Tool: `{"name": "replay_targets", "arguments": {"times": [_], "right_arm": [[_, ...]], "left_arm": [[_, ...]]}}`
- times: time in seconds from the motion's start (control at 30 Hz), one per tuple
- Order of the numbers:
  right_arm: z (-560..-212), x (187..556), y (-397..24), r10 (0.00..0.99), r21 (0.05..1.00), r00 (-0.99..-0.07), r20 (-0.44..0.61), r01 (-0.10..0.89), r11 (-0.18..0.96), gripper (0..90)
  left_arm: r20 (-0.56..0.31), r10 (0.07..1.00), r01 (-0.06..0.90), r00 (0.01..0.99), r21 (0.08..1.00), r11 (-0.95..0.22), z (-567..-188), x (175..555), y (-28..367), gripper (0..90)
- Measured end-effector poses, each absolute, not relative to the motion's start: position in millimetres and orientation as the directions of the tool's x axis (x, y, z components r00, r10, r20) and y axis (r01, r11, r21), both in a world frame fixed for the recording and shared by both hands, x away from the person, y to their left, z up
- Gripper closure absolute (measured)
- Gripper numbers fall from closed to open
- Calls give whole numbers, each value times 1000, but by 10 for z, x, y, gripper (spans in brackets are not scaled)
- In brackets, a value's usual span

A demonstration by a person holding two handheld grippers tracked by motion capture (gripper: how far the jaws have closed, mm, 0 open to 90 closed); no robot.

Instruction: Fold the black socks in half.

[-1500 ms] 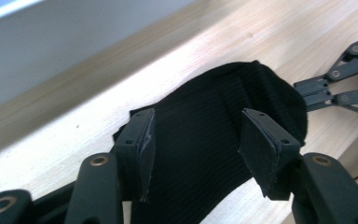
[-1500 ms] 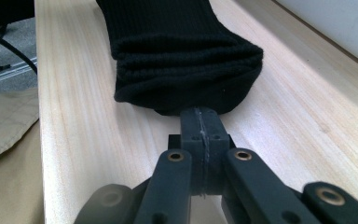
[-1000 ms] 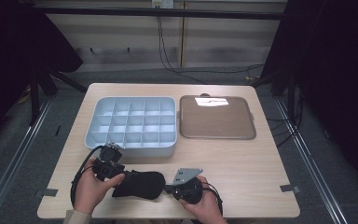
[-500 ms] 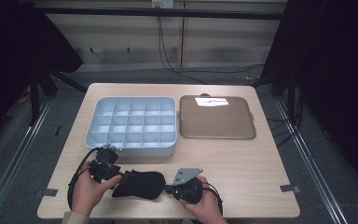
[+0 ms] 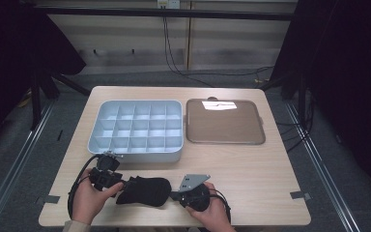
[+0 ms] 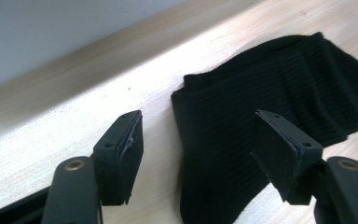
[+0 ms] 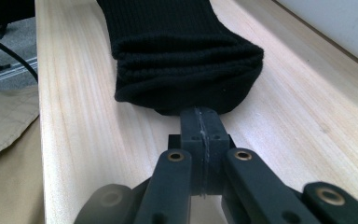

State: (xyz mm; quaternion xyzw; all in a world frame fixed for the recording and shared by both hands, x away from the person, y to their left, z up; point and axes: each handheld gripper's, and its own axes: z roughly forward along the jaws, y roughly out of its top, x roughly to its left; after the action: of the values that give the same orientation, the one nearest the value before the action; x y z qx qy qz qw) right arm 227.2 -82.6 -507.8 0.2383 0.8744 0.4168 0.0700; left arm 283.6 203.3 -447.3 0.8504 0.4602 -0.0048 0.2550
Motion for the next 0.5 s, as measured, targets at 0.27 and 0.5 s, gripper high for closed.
{"name": "replay_targets", "arguments": {"times": [0.27,0.5], "right_arm": [[-5078,2271,-826,475,762,-877,75,357,540,900],[-5078,2266,-824,475,761,-877,75,358,540,900]], "left_arm": [[-243,789,792,565,427,-436,-4494,2824,2054,340],[-234,794,797,561,413,-441,-4530,2813,2071,350]]}}
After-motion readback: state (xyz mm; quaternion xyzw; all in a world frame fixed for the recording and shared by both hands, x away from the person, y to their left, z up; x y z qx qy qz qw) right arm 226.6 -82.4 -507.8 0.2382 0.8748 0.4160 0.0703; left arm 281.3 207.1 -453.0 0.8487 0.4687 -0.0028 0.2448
